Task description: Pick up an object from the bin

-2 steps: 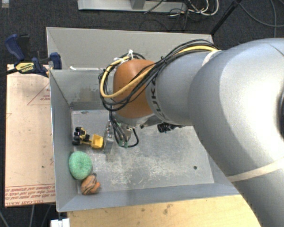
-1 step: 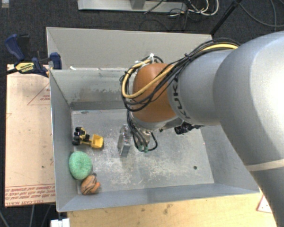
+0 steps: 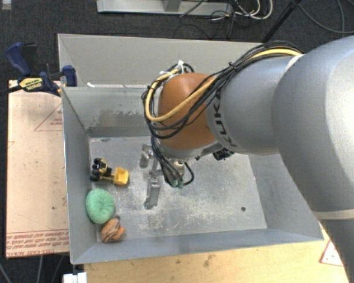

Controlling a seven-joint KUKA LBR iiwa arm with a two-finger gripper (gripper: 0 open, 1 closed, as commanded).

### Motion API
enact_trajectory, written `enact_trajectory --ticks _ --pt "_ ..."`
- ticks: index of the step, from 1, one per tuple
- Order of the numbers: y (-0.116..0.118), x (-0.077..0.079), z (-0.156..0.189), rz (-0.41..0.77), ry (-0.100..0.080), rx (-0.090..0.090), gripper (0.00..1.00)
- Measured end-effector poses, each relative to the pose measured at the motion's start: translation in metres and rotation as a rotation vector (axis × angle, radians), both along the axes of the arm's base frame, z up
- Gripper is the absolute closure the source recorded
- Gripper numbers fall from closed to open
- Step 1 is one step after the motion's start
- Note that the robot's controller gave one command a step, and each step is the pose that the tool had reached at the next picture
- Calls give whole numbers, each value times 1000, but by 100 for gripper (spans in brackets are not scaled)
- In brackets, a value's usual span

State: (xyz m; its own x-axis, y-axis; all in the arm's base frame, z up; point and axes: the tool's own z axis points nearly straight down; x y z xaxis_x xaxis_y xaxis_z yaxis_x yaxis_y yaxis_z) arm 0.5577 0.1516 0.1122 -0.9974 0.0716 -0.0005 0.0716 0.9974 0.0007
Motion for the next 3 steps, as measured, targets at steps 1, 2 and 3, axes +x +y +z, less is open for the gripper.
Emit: enact_trajectory --ticks 1,2,3 --pt "10 -1 5 14 -2 2 0" --pt "40 37 -21 -31 -6 2 0" --pt "62 54 -39 -190 -1 1 0"
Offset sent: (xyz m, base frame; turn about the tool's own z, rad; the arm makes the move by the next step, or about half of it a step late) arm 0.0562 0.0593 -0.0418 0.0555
